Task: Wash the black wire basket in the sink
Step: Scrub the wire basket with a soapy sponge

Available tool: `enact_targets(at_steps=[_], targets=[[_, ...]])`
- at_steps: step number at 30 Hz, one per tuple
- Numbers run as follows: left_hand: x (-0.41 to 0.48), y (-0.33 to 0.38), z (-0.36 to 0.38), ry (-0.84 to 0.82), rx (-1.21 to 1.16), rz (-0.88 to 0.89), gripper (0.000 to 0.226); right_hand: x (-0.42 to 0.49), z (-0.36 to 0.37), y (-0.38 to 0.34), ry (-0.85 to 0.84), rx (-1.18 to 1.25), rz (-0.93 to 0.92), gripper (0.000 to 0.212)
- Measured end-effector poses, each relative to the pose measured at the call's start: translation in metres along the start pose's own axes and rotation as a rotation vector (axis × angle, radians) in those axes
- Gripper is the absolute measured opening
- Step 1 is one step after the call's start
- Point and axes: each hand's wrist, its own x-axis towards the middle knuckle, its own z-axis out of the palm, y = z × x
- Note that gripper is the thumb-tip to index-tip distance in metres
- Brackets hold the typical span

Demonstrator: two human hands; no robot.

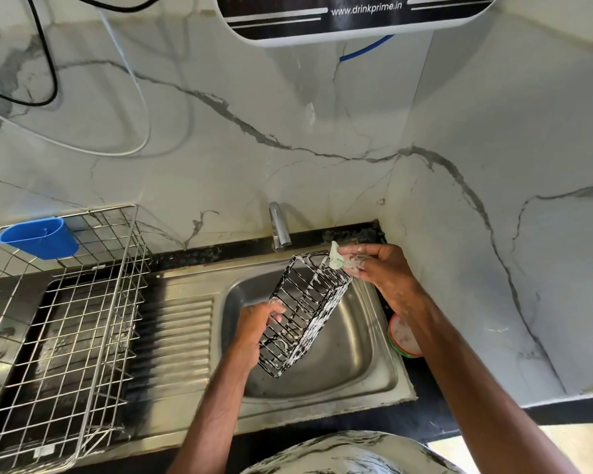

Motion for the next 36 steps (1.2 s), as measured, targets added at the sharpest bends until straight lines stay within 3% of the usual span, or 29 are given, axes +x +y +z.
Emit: enact_targets(at_steps=[7, 10, 12, 17, 19, 22, 25, 27, 36], targets=[[0.009, 0.001, 0.007, 0.011, 0.006, 0.015, 0.013, 0.000, -0.015, 0.011, 0.163, -0.224, -0.170, 0.034], [0.015, 0.000, 0.012, -0.004, 0.012, 0.013, 0.020, -0.006, -0.032, 0.020, 0.286, -0.238, -0.159, 0.028], [0.018, 0.000, 0.017, -0.018, 0.034, 0.026, 0.011, -0.011, -0.044, 0.031, 0.367, -0.337, -0.167, 0.024], [0.019, -0.004, 0.028, -0.058, 0.194, 0.160, 0.009, -0.021, -0.068, 0.071, 0.388, -0.477, -0.024, 0.028], [0.024, -0.009, 0.032, -0.038, 0.312, 0.212, 0.007, -0.024, -0.074, 0.082, 0.398, -0.452, 0.009, 0.025], [0.029, -0.014, 0.031, -0.014, 0.531, 0.330, 0.008, -0.024, -0.072, 0.085, 0.403, -0.226, -0.007, 0.018], [0.035, -0.019, 0.027, -0.044, 0.748, 0.519, 0.005, -0.017, -0.066, 0.075, 0.349, -0.013, 0.034, 0.013], [0.040, -0.021, 0.024, -0.097, 0.851, 0.611, 0.011, -0.011, -0.061, 0.071, 0.246, -0.009, 0.099, 0.010], [0.043, 0.025, -0.002, -0.344, 1.249, 0.961, 0.024, 0.048, -0.043, 0.097, -0.081, -0.798, 0.092, 0.048]])
